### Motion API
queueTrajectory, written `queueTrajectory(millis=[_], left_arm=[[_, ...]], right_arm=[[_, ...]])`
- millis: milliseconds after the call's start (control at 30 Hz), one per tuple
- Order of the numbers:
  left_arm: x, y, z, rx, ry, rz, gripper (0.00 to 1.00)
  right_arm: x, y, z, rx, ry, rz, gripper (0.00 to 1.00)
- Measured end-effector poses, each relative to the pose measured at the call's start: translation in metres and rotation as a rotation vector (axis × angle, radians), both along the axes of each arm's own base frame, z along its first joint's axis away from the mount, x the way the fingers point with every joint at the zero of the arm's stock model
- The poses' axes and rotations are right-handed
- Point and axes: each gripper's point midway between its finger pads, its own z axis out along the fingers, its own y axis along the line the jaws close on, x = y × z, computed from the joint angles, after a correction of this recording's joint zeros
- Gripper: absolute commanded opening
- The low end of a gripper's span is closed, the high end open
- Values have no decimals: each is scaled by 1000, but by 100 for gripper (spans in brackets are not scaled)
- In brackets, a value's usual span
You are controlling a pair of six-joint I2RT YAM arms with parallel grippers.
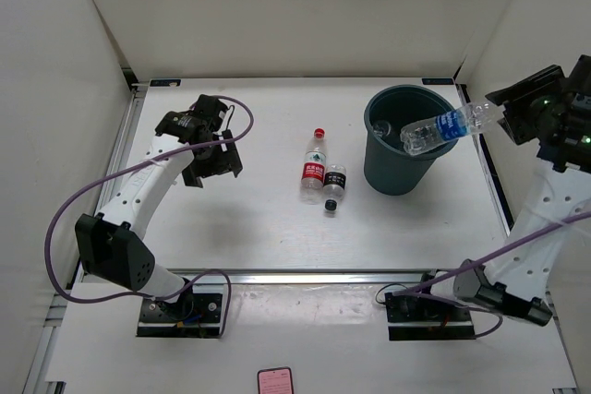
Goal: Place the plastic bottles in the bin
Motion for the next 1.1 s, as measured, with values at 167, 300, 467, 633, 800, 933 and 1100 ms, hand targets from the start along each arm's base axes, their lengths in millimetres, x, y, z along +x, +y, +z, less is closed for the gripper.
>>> queueTrajectory(millis=[167,300,467,633,800,933,1100], left_arm=[[0,-3,0,-16,2,-6,100],[2,-7,2,-32,-6,-16,100],[9,-14,13,-69,-38,-37,100],[28,-44,26,-182,-61,-109,100],[81,-100,47,-325,-119,-211,100],[116,-148,41,-473,-117,-306,100],[136,-178,-14,-504,-3,-321,100]], right_arm=[[45,-19,-30,-18,64,-32,28],[88,-11,-57,-88,125,51,85],[122,4,-60,-204,142,144,100],[96,9,-43,-245,91,129,100],[50,16,-27,-243,41,117,100],[42,18,-26,-242,42,124,100],[48,17,-39,-249,89,145,100]])
